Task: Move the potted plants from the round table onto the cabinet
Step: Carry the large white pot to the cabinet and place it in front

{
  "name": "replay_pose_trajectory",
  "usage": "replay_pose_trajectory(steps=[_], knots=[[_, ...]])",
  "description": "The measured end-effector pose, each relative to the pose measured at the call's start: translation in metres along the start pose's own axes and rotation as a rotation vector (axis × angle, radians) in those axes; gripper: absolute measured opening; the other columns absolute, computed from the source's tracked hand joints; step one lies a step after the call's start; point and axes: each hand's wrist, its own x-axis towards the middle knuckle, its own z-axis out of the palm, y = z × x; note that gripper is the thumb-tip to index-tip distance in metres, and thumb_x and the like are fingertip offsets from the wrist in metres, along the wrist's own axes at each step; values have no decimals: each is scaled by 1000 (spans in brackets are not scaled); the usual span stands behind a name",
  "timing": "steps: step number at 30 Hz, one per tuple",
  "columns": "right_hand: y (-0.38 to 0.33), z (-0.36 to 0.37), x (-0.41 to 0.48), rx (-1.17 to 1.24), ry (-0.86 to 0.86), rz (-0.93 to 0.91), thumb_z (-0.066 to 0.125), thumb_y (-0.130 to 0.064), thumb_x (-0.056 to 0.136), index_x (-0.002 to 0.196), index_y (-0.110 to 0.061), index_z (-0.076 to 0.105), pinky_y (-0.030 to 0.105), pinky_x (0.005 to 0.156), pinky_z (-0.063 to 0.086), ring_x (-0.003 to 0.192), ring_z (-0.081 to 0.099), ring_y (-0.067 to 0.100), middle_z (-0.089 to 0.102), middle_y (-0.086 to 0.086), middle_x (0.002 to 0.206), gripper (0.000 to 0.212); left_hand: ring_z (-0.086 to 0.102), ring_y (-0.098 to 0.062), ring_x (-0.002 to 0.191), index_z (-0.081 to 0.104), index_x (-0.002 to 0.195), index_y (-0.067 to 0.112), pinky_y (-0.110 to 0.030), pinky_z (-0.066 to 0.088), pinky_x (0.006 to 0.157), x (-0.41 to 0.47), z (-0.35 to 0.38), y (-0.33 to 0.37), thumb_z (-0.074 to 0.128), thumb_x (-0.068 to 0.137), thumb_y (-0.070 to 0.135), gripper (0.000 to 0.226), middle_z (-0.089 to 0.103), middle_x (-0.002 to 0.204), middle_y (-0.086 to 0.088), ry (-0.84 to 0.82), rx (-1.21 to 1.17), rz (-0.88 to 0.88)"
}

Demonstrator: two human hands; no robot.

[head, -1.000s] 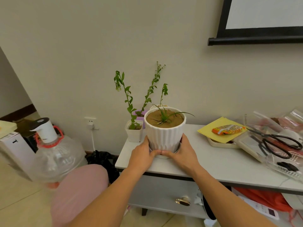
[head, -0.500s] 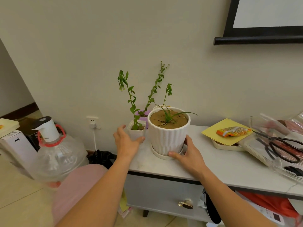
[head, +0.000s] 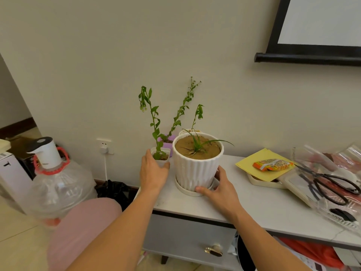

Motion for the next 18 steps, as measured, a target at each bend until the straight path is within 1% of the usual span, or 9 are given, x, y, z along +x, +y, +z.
replay_pose_trajectory(steps=[2,4,7,9,11,12,14,16,18], knots=[[0,0,0,7,-1,12,83,-65,61,139,-46,28,26,95,43,121,45,0,46,-26,134,98,38,-30,142,20,156,16,-44,38,111,-4,-2,-1,75,85,40,93,36,156,-10,0,18,-2],[-1,0,-2,7,-9,6,82,-65,63,141,-45,28,26,95,43,121,45,0,45,-27,133,97,38,-31,142,15,157,15,-44,38,111,-7,-4,-3,76,84,41,98,35,157,-11,-9,20,-7],[-2,-1,-3,12,-37,-8,83,-56,69,144,-40,28,26,98,42,124,44,1,44,-25,135,95,30,-31,146,0,158,18,-44,32,115,-9,-11,-6,82,79,36,115,26,162,-12,-96,-20,-28],[0,-9,-1,54,-115,-7,83,-46,75,147,-36,28,27,103,42,128,43,1,44,-22,141,90,23,-28,149,-12,157,25,-44,27,117,-6,-19,-10,87,74,25,130,15,165,-8,-197,-69,-47],[5,-24,5,155,-206,14,75,-35,87,150,-32,31,26,103,46,133,45,3,46,-15,147,77,22,-27,150,-14,155,33,-45,27,118,4,-30,-15,83,75,6,129,10,166,-6,-296,-96,-67],[9,-33,9,225,-205,49,68,-31,93,150,-29,35,28,101,50,133,48,6,47,-10,149,66,24,-27,149,-11,156,35,-45,30,118,11,-37,-19,78,77,-1,123,12,166,-5,-329,-134,-83],[13,-49,18,328,-119,137,59,-23,99,145,-23,45,33,90,58,125,57,13,52,0,146,49,38,-26,141,5,156,34,-44,40,112,24,-46,-25,69,84,-3,104,26,161,-6,-309,-232,-127],[14,-59,35,258,-5,146,58,-17,100,137,-21,54,33,82,61,116,63,16,58,2,138,38,50,-21,124,25,153,32,-41,46,103,37,-49,-32,65,90,2,80,44,151,-6,-225,-335,-175],[10,-62,58,179,54,100,60,-15,99,132,-20,59,34,83,61,110,66,16,62,1,132,33,56,-19,119,44,143,32,-43,48,103,51,-46,-36,62,94,9,56,57,140,-4,-205,-449,-215]])
